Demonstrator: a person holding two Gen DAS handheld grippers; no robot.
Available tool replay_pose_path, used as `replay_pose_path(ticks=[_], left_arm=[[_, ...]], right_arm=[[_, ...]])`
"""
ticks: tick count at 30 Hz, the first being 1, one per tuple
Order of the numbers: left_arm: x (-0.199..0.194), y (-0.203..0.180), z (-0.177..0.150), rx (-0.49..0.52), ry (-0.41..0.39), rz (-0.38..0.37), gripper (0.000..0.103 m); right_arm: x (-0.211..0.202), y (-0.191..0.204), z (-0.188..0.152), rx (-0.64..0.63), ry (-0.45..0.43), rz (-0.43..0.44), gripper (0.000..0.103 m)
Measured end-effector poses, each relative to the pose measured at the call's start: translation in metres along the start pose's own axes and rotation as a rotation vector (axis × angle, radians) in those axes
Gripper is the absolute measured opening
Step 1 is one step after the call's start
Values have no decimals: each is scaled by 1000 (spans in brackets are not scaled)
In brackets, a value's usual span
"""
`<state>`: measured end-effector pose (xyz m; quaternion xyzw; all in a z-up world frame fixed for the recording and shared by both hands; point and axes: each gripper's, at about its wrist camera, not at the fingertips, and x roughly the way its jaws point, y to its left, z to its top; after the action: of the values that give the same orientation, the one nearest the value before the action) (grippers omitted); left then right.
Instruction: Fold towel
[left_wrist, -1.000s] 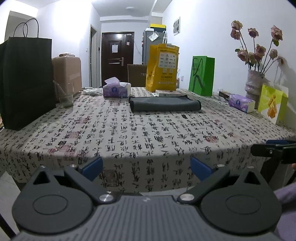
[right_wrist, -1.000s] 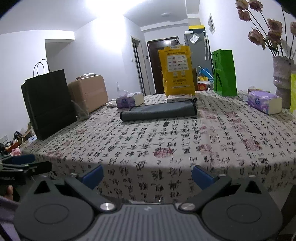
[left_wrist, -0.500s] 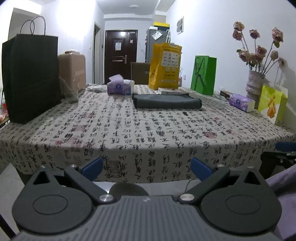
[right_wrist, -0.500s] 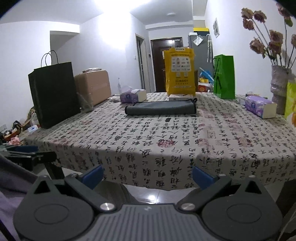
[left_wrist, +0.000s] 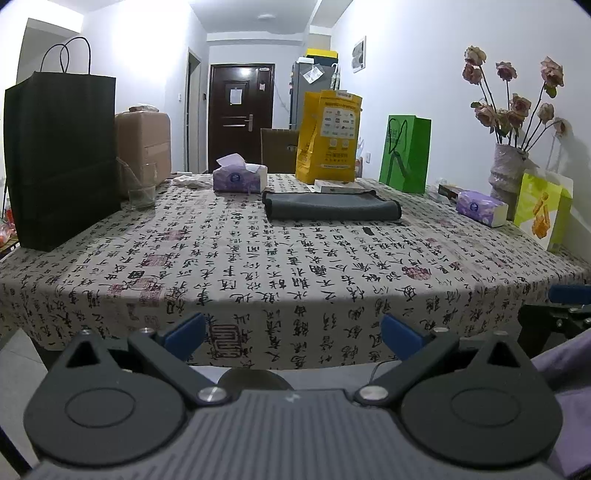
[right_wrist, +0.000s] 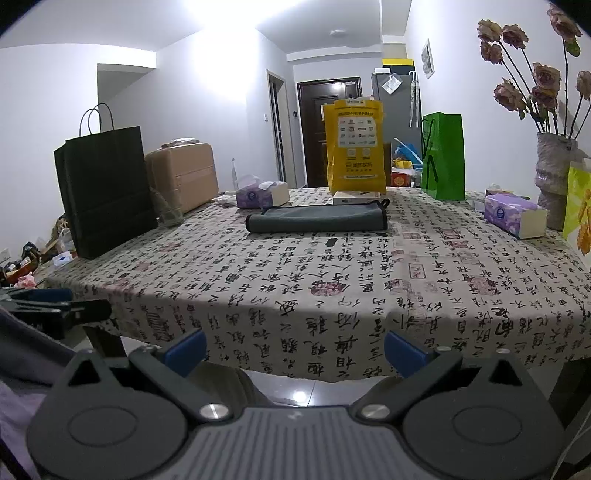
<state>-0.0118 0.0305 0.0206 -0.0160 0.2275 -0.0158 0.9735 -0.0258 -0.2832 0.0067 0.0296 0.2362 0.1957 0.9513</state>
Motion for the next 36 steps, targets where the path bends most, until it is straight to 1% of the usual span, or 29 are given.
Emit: replay_pose_path(ticks=[36], left_arm=[[0, 0, 0, 1, -1, 0, 103]], right_arm=[[5, 0, -2, 7, 11, 11, 103]])
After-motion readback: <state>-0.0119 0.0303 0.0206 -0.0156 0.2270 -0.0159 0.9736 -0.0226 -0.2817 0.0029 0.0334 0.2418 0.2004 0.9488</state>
